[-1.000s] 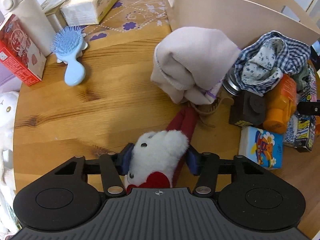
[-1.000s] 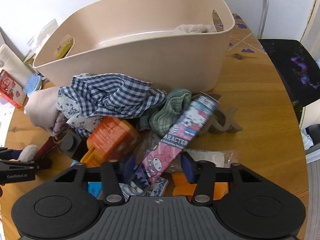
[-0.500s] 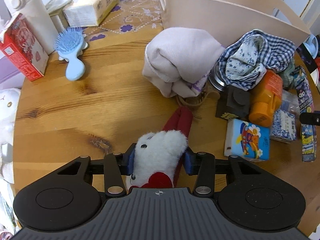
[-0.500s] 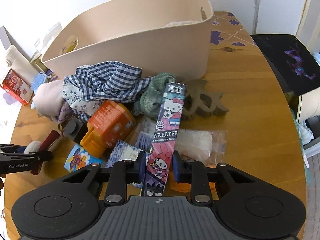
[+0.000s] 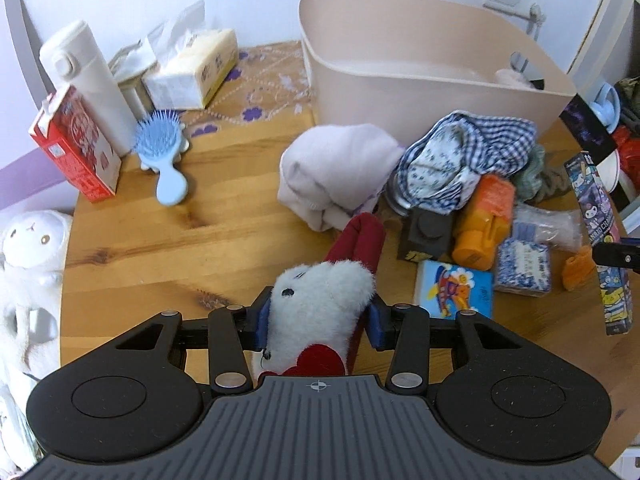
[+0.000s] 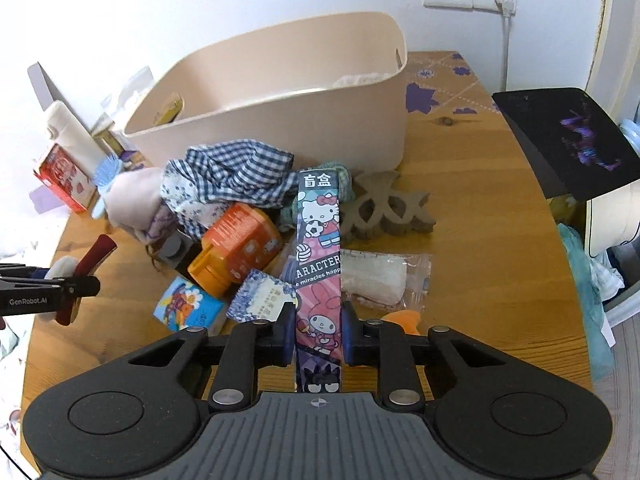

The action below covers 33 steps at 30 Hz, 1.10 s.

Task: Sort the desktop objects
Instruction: 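Lift both items over the bin and release them inside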

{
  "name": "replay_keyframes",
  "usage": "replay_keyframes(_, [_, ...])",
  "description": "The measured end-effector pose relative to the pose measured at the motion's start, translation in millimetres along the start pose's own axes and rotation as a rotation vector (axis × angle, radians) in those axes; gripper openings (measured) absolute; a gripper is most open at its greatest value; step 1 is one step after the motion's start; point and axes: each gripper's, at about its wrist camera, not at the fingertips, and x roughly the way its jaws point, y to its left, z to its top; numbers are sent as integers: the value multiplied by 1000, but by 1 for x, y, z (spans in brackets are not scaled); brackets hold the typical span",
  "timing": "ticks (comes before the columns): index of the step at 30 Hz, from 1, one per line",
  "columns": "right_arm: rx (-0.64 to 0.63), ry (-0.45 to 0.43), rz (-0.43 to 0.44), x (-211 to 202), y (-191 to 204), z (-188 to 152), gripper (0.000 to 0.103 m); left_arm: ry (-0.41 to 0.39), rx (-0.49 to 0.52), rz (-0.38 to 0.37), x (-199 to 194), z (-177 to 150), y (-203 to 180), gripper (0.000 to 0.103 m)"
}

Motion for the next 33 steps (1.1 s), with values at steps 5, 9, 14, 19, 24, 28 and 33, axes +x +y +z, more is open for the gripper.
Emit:
replay_keyframes(5, [-15,-50,10,-18,2,4,21,-27,26,-13,-15,8,-7,45])
replay_keyframes(9, [-44,-111,-23,-35,3,14,21,-68,44,-22,-30,20,-16,45])
replay_keyframes(14, [-52,-169,-22,-51,-3,31,21,-125,78,-30,-47,40,-30,45])
replay_keyframes(19, [-71,-205,-24,-56,-6,49,21,-173,101,-35,-55,62,-46,45])
replay_keyframes(24, [-94,-229,-20,-55,-9,67,21,-208,111,-35,-56,88,-59,45])
replay_keyframes(28, [-123,-245,-23,-54,-13,84,21,-231,103,-36,-52,111,-69,45])
replay_keyframes(33, [-179,-266,-36,-50,-18,109,21,-233,93,-26,-39,133,-80,45])
